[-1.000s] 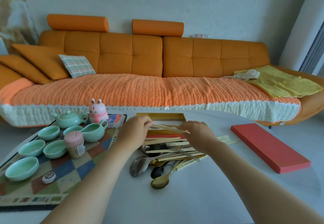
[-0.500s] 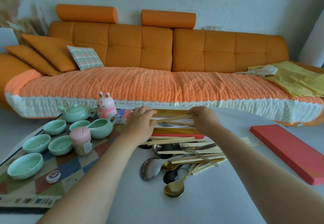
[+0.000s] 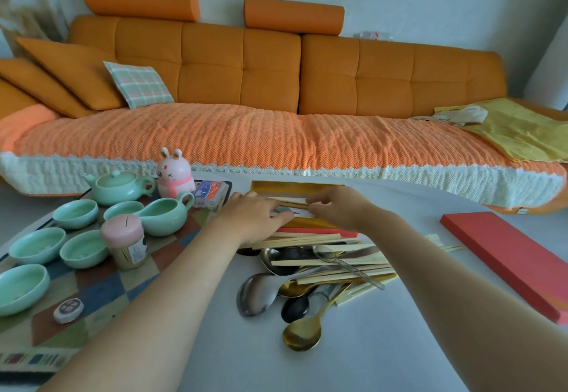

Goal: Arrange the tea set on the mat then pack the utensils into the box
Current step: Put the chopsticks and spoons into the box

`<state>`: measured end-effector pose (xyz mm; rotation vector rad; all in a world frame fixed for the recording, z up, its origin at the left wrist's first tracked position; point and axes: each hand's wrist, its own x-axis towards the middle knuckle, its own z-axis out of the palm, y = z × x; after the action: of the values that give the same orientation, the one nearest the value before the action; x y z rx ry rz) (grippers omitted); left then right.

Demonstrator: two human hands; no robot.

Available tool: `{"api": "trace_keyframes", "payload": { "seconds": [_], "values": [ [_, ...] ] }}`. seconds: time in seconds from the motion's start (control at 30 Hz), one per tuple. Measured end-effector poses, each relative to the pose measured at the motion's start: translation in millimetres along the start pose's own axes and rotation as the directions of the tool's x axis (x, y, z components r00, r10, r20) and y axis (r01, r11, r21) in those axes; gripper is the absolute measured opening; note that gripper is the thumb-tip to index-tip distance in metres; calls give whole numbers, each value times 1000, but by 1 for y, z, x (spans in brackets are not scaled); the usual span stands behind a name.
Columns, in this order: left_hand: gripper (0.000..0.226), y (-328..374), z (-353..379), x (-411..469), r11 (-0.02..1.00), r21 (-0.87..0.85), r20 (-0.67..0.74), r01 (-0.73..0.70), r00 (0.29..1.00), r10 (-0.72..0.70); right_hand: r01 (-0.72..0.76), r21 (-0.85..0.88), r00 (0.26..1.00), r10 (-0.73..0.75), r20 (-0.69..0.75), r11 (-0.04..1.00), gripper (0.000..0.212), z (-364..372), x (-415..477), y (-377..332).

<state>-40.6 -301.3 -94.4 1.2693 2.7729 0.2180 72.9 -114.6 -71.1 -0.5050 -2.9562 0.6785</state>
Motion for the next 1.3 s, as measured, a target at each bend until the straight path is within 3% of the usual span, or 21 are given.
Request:
{"api": "trace_keyframes", "payload": {
  "seconds": [0.13,0.23,0.33,0.43,0.6,0.8,0.97,1.17,1.3],
  "values": [
    [74,1,0,-2,999,11,-19,-33,999,34,-23,-47,996,27,87,999,38,2,-4,-4],
    [58,6,-1,-9,991,42,-140,-127,981,132,22,-27,1000,-22,-4,999,34,-4,-9,-6],
    [34,14,-3,-14,975,24,-339,-220,916,215,156,-56,965,-164,-203,986,27,-10,-17,-10],
    [11,28,-5,-20,945,17,-453,-327,840,299,181,-91,959,-196,-204,979,29,-16,-30,-18],
    [14,40,-10,-36,955,-32,-286,-293,919,273,149,-263,988,-156,-6,953,30,-6,-53,-15],
    [25,37,-4,-50,977,-29,-115,-212,971,208,172,-336,982,-188,-17,926,30,4,-66,-7],
    [24,35,-3,-56,981,-37,-132,-189,974,183,179,-380,979,-202,-19,908,26,9,-68,-6],
    [18,29,-13,-56,969,-176,-242,-175,962,130,183,-283,974,-213,-78,942,26,-1,-68,-12],
    [25,22,-19,-46,958,-208,-394,-198,913,103,224,-174,931,-263,-252,959,28,-7,-55,-11]
  ]
}}
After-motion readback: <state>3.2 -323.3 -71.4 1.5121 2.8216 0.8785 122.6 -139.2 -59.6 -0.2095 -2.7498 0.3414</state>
